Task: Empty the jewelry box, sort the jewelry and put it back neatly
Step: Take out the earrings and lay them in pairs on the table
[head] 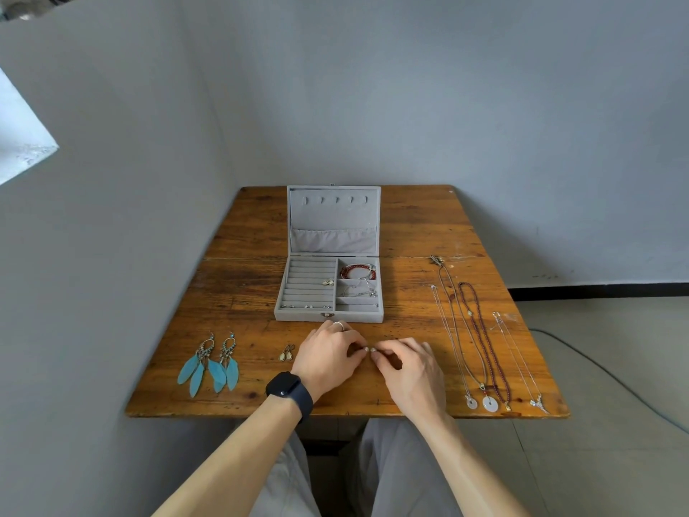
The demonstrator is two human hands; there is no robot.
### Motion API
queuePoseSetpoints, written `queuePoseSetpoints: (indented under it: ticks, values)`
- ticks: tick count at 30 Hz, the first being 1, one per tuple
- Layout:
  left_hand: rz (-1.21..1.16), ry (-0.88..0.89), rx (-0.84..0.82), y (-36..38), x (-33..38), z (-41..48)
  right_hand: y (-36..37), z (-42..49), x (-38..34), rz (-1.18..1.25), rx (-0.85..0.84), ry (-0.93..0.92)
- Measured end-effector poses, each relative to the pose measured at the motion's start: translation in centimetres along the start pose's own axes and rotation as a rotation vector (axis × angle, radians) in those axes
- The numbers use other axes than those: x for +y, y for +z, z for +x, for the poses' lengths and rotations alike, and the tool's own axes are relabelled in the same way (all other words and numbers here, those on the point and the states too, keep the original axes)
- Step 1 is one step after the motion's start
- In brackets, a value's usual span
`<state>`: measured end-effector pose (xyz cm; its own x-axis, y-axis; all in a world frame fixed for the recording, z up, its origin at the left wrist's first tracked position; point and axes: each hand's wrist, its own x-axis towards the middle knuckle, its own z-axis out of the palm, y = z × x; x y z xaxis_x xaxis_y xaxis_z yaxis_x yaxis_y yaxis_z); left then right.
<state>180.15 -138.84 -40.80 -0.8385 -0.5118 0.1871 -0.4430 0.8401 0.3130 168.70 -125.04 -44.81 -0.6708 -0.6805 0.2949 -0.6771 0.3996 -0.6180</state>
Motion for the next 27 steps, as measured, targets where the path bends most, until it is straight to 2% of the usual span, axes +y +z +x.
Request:
queuePoseSetpoints:
  ticks: [27]
  values:
    - [-0.03, -0.052, -0.066, -0.93, 0.12, 0.14, -0.74, -0.33, 0.03, 0.045, -0.072, 0.003]
